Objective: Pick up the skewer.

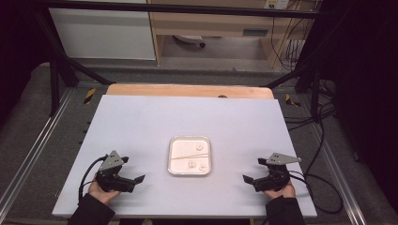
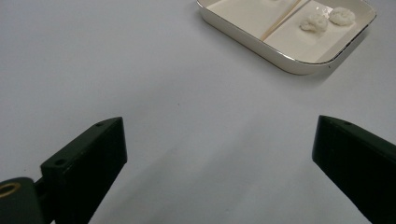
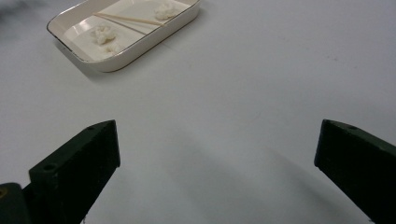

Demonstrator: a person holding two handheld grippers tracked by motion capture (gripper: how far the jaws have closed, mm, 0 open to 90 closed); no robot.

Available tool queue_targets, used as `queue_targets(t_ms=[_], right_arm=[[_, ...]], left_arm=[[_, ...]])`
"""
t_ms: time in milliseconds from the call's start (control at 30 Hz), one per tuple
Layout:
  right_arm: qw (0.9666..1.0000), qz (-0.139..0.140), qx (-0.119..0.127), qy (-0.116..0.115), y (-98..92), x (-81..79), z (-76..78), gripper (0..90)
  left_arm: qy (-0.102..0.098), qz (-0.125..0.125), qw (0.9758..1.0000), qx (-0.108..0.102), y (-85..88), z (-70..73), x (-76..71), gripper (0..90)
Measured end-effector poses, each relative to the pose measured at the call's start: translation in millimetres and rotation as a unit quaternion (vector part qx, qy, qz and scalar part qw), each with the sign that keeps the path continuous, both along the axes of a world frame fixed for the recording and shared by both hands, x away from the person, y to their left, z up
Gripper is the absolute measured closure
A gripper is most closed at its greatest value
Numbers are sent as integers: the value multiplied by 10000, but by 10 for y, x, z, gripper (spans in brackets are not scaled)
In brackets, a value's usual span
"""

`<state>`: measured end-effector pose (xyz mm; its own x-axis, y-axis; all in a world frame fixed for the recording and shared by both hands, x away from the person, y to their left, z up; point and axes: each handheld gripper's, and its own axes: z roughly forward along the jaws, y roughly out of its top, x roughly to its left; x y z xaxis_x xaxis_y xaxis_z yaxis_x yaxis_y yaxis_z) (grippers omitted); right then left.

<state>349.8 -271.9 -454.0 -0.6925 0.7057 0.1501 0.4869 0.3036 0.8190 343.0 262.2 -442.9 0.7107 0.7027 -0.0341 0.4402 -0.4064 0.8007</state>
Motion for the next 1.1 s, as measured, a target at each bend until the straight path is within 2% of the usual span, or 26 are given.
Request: queue_targets(t_ms=[467,1100], right_arm=[[10000,-3,-12,-32,-2,-2,5,9],[10000,15,-88,-19,3,-4,0,9]], left_arm=[[25,-20,10000,47,-102,52,35,33],[-46,-145,9997,207,-333,246,121,45]])
